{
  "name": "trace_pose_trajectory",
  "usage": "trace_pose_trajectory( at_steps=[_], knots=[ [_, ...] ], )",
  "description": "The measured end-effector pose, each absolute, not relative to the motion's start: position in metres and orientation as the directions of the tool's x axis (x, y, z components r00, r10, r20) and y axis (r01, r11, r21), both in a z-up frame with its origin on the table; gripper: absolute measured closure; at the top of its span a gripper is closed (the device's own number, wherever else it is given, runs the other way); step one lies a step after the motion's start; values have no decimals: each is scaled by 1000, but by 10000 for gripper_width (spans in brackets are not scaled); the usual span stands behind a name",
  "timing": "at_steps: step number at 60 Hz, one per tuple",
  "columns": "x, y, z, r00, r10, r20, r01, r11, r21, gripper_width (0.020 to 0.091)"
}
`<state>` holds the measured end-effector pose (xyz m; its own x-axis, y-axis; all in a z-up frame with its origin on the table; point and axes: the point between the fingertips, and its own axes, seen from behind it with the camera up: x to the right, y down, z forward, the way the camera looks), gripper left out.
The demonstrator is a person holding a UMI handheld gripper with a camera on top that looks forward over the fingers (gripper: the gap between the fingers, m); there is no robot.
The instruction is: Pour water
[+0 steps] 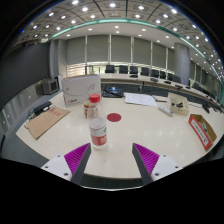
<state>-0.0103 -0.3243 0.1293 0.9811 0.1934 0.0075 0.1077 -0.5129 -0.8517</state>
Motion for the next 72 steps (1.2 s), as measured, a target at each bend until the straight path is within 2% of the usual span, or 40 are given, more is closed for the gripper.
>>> trace_pose_trajectory(
  at_steps=[12,18,20,27,33,39,42,48,60,66,72],
  knots=[
    [-73,-247,101,987,161,6,74,-416,-906,244],
    [-78,-210,86,994,108,20,61,-385,-921,269],
    [-80,-201,79,995,96,16,52,-385,-921,316],
    [-85,-182,65,997,82,10,40,-373,-927,551],
    [-87,-179,68,996,82,39,65,-345,-936,600],
    [-84,-175,68,997,51,50,65,-346,-936,704],
    [-82,-176,72,997,45,67,78,-350,-933,734],
    [-77,-172,86,991,41,126,133,-360,-924,734],
    [-37,-131,142,928,-8,373,347,-352,-869,734],
    [-18,-94,170,805,-23,593,551,-345,-760,733],
    [-12,-56,190,596,-8,803,758,-325,-566,734]
  ],
)
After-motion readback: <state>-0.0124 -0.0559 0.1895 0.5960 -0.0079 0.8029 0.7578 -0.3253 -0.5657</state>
